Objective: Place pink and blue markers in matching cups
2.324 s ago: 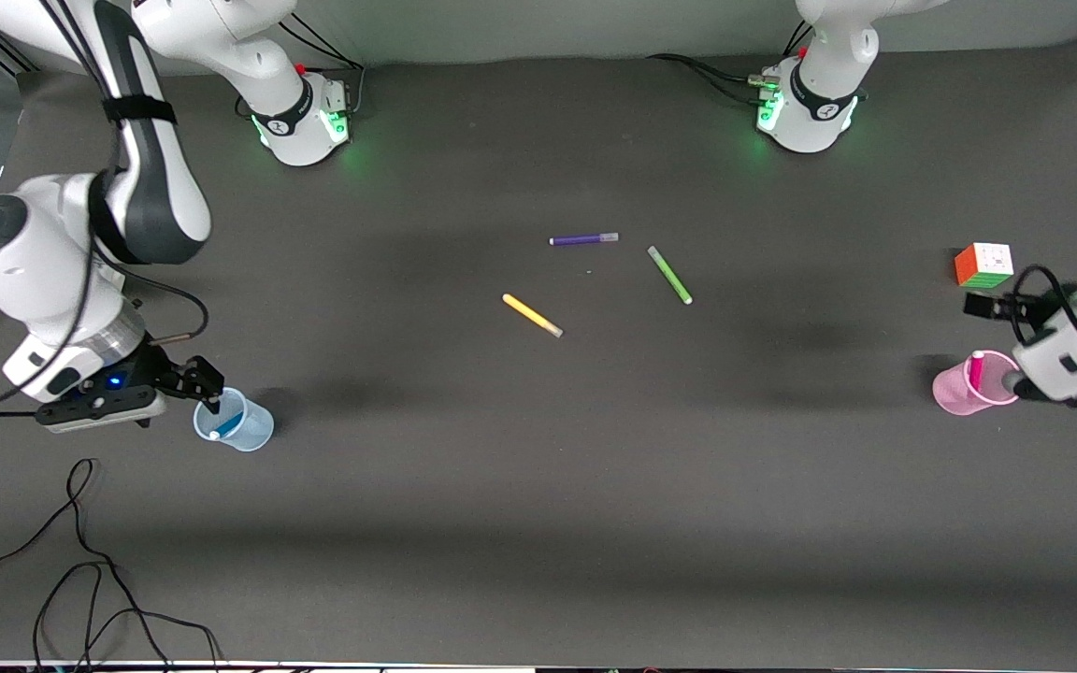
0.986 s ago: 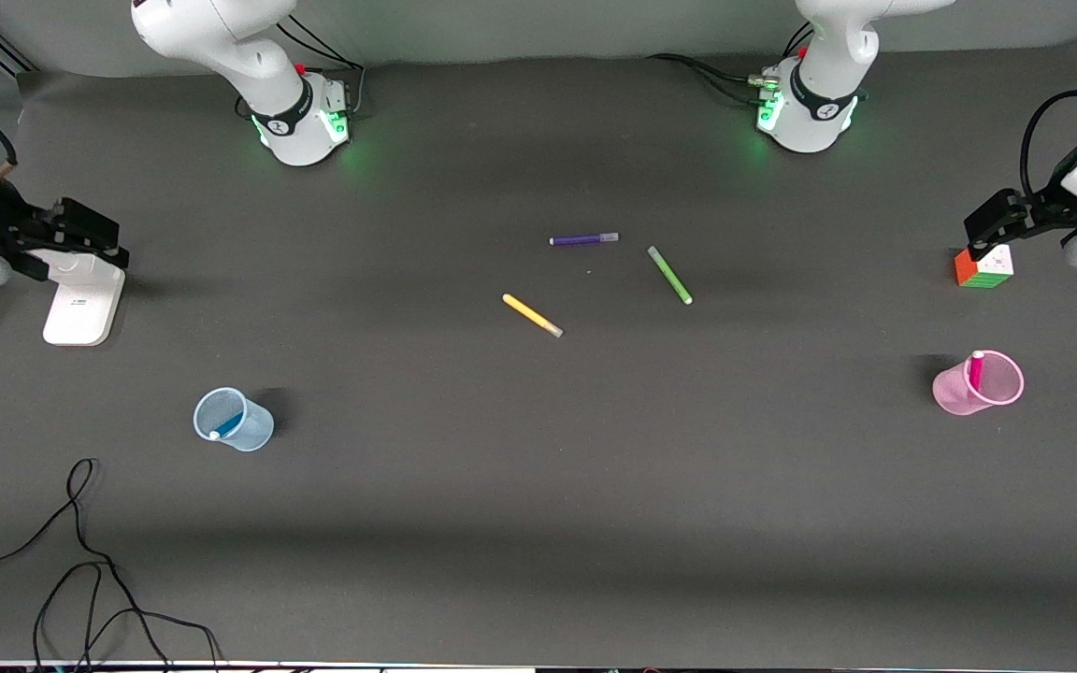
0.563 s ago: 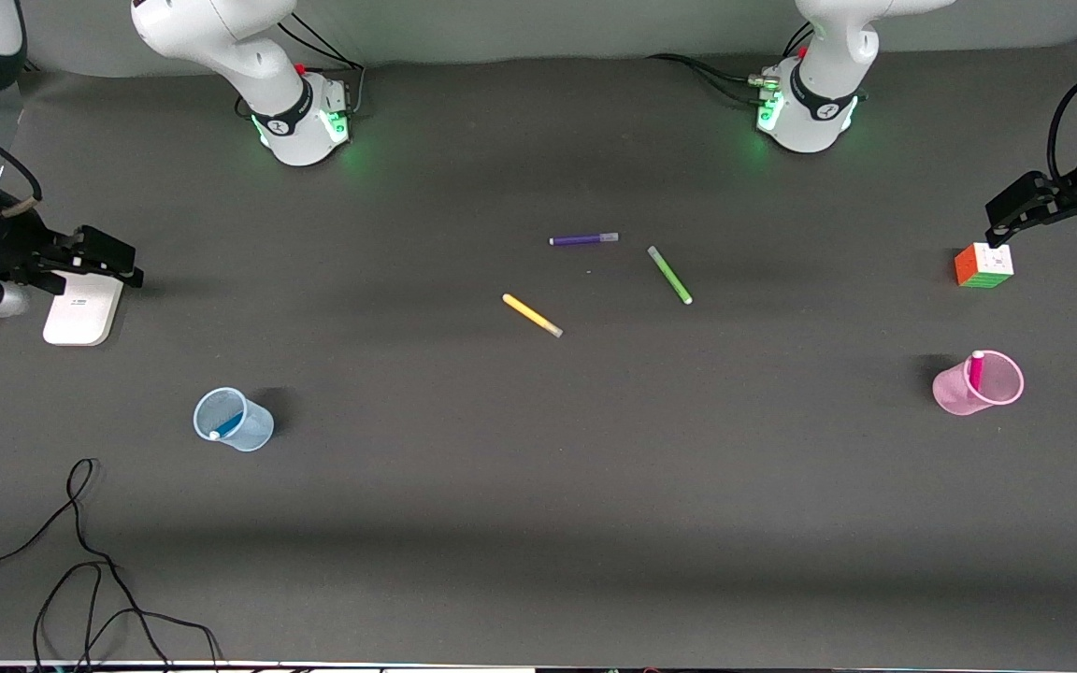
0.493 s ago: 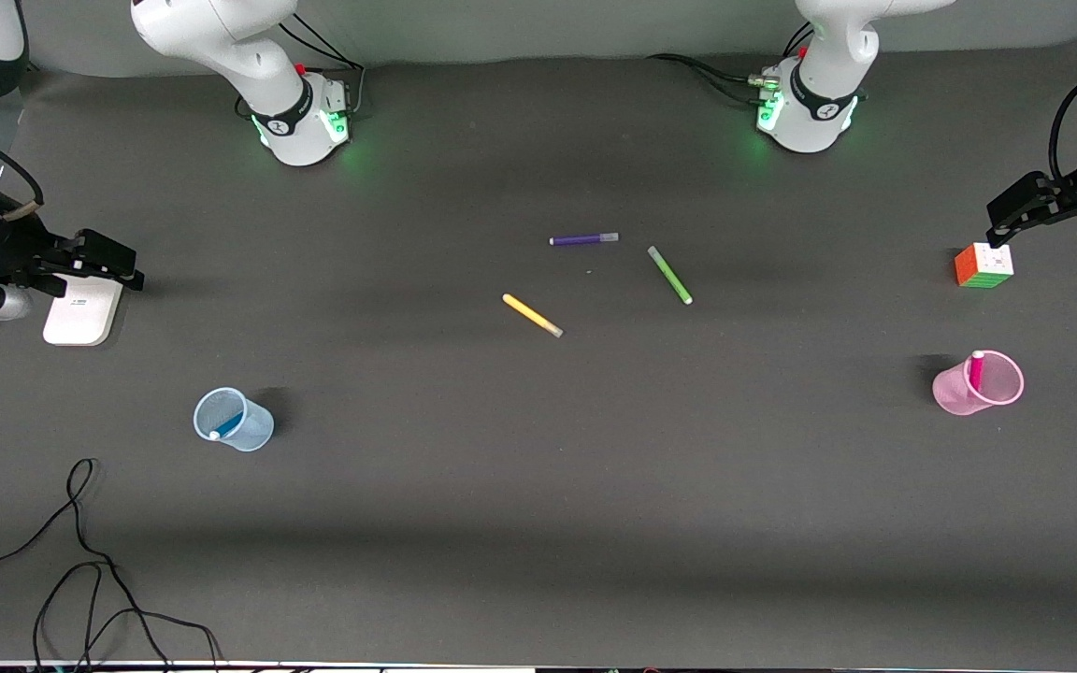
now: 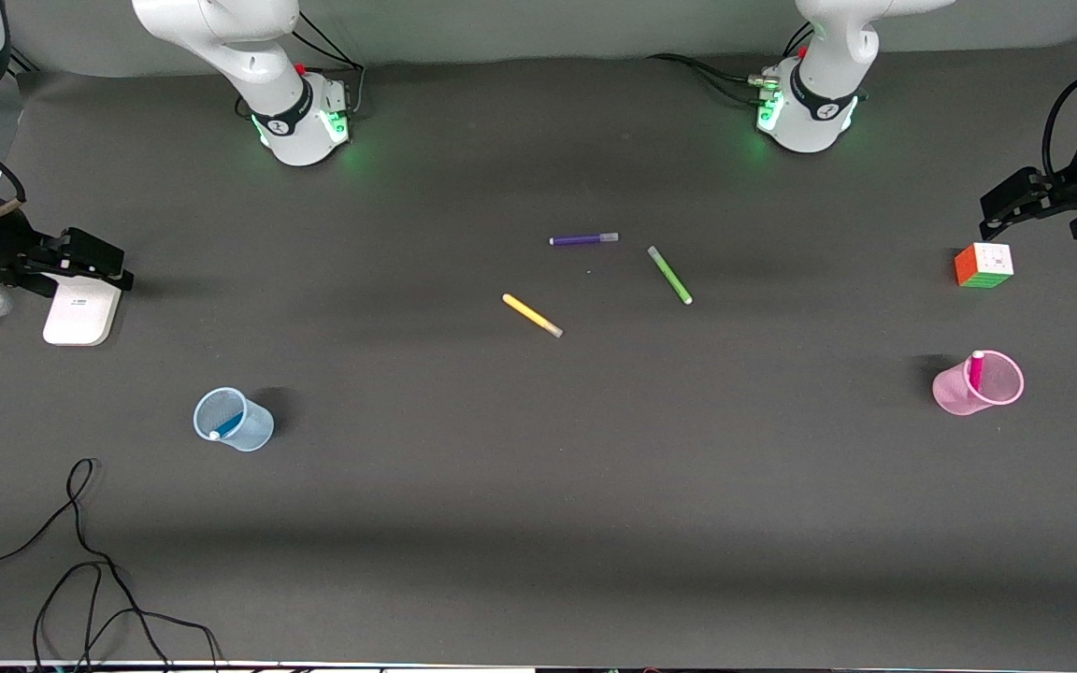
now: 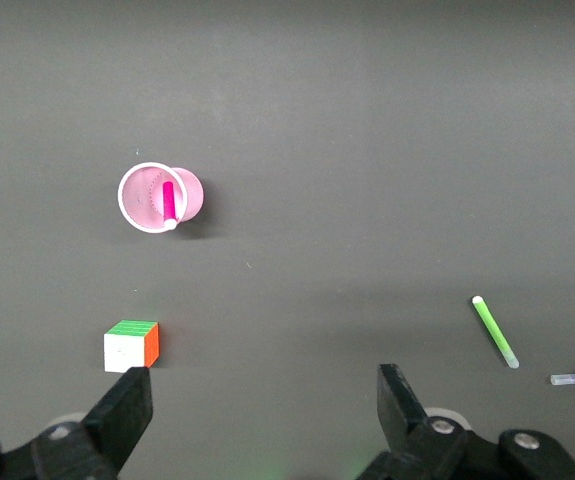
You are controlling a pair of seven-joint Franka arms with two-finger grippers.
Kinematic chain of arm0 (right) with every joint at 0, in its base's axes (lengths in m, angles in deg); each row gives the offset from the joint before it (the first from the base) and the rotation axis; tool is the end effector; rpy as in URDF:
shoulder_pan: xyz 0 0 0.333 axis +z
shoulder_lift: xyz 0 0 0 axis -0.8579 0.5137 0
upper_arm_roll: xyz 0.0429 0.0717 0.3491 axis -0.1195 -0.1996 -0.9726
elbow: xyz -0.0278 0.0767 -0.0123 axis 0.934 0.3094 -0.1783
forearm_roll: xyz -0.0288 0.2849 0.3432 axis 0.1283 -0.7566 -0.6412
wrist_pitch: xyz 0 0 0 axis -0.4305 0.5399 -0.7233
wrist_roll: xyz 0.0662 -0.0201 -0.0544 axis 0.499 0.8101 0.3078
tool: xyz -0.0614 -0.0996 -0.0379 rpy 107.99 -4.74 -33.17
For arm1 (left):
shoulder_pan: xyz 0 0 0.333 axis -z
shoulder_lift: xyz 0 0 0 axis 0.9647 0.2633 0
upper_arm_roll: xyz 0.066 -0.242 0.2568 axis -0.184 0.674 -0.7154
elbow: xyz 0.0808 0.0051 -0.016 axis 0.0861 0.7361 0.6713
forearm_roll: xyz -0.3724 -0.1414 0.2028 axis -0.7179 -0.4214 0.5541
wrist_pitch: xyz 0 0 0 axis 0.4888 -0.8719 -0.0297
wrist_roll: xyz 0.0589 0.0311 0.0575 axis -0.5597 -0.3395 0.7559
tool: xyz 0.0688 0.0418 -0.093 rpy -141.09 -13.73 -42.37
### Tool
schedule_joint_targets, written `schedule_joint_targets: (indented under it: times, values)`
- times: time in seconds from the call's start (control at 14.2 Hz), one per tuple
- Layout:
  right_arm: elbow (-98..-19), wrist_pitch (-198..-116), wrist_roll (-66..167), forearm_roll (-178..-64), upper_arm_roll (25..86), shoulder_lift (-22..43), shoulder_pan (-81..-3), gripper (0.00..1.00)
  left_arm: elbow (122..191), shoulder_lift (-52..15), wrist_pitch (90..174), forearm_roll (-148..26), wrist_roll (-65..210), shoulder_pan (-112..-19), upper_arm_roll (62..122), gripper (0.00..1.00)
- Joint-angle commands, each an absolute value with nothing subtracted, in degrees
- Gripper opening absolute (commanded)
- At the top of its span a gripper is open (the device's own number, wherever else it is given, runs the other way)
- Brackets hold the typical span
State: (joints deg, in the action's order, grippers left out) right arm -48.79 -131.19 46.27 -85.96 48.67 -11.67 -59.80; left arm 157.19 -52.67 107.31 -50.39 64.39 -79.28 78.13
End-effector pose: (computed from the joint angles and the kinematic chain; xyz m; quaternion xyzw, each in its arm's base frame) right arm 0.6187 0.0112 0.6372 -0.9996 -0.0123 0.0150 0.0183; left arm 0.5591 0.0032 0.6429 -0.9998 0.0123 0.0028 0.0167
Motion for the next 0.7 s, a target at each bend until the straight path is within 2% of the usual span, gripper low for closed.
schedule_joint_targets:
  times: [0.0,0.63]
  values:
    - [-49.0,-132.1,44.8,-86.1,47.7,-11.5,-60.3,1.00,157.1,-53.5,105.8,-50.7,63.6,-79.0,78.0,1.00]
    - [-48.6,-129.7,45.0,-85.8,48.0,-9.9,-60.4,1.00,157.2,-52.4,104.9,-50.5,64.2,-79.0,78.0,1.00]
